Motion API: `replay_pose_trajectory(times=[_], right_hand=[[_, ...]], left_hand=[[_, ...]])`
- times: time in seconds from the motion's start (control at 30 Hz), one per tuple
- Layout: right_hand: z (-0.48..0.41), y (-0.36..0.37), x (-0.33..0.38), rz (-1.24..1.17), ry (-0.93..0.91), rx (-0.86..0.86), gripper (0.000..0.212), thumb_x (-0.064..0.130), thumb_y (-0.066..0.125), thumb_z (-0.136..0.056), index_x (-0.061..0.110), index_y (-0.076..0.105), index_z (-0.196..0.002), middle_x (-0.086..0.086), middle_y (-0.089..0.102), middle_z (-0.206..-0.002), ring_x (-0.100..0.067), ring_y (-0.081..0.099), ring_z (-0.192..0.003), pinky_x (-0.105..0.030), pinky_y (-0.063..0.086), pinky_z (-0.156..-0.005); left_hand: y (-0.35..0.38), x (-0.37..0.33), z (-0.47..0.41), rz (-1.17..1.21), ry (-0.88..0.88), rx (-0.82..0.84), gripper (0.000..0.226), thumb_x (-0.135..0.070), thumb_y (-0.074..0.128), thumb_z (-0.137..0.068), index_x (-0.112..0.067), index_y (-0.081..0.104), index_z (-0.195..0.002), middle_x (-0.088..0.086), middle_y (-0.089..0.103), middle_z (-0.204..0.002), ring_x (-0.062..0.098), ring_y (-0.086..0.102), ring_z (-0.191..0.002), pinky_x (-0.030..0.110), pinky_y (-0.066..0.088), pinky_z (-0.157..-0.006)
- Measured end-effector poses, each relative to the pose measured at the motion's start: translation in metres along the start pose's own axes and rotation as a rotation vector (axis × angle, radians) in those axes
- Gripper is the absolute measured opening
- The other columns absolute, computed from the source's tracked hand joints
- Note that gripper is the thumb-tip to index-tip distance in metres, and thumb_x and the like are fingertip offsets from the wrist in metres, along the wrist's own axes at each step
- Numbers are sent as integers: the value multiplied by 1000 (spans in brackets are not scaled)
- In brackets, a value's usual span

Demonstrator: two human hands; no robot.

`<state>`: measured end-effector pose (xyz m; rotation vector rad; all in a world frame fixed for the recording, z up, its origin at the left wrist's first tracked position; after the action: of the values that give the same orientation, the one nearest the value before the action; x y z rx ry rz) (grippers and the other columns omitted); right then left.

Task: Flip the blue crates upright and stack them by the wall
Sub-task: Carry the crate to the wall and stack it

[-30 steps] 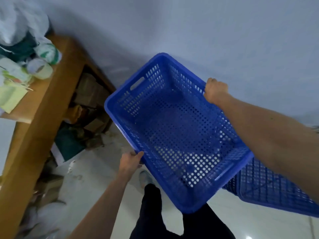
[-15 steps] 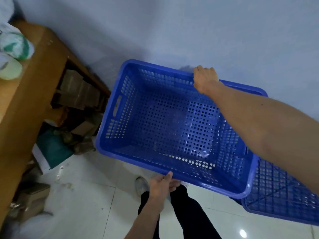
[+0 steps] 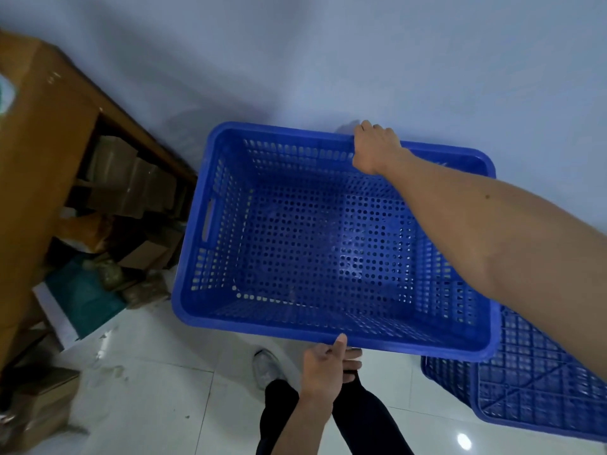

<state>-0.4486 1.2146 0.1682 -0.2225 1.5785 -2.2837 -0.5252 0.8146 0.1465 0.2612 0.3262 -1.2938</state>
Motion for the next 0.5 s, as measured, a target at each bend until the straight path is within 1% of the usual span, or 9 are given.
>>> replay_pose_trajectory(times=[0.07, 0.1, 0.17, 0.23, 0.3, 0.37, 0.4, 0.43, 0.5], right_hand=[[12, 3, 2, -58, -2, -2, 55, 20, 50, -92, 3, 33, -141, -19, 39, -140, -37, 44, -119, -49, 40, -94], [23, 7, 4, -100, -3, -15, 59, 20, 49, -92, 4, 29, -145, -18, 35, -144, -37, 40, -124, -50, 40, -97], [56, 18, 14, -185, -20, -43, 64, 23, 49, -94, 6, 22, -150, -15, 28, -153, -35, 34, -133, -50, 38, -104], [101, 34, 27, -230, -73, 26, 65, 30, 48, -97, 11, 20, -152, -10, 23, -158, -31, 30, -140, -48, 35, -108], [152, 56, 40, -248, -143, 151, 64, 38, 47, -98, 15, 22, -152, -5, 23, -158, -27, 30, -140, -45, 35, -109], [205, 77, 51, -307, -189, 242, 63, 47, 47, -97, 16, 30, -150, -3, 32, -154, -25, 36, -135, -41, 37, -106], [231, 86, 56, -351, -181, 270, 63, 51, 46, -96, 17, 35, -147, -2, 39, -149, -23, 40, -131, -39, 39, -104], [253, 97, 60, -394, -149, 295, 62, 56, 45, -94, 19, 40, -144, -1, 44, -144, -22, 44, -127, -38, 40, -101], [295, 117, 66, -462, -51, 343, 63, 65, 39, -92, 20, 47, -135, 0, 52, -134, -20, 48, -121, -37, 42, -97]], left_hand=[[-5, -2, 1, -120, 25, -21, 41, -44, 59, -94, -7, 75, -85, 2, 77, -75, 16, 74, -67, 31, 60, -64], [-10, -4, 1, -241, 63, -41, 43, -50, 59, -91, -13, 75, -77, -1, 76, -68, 11, 72, -62, 32, 60, -66], [-22, -15, 3, -607, 172, -103, 53, -67, 53, -84, -21, 67, -60, -8, 71, -57, 0, 64, -53, 30, 53, -66], [-35, -27, 4, -966, 265, -212, 60, -78, 46, -76, -22, 64, -68, -5, 67, -63, 6, 59, -63, 28, 44, -66], [-44, -37, 6, -1259, 353, -258, 68, -82, 42, -76, -16, 60, -74, -1, 59, -70, 18, 59, -74, 32, 47, -68], [-51, -48, 9, -1463, 478, -272, 63, -78, 40, -82, -17, 55, -72, 1, 59, -72, 21, 61, -76, 31, 45, -67], [-55, -54, 9, -1520, 562, -280, 57, -73, 42, -84, -18, 56, -78, 1, 63, -79, 22, 63, -82, 31, 44, -69], [-61, -60, 7, -1558, 654, -273, 52, -68, 45, -87, -18, 59, -89, 2, 65, -90, 22, 64, -92, 31, 45, -73], [-73, -67, 0, -1674, 812, -211, 51, -59, 49, -90, -14, 55, -114, 3, 59, -111, 23, 54, -110, 34, 46, -89]])
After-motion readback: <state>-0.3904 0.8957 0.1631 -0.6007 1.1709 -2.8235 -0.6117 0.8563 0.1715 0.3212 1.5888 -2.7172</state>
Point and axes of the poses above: each hand's wrist, its own z-axis away from the middle knuckle, its own y-axis out of the palm, x = y × z, the point moved 2 cm from there along -z, towards the middle knuckle
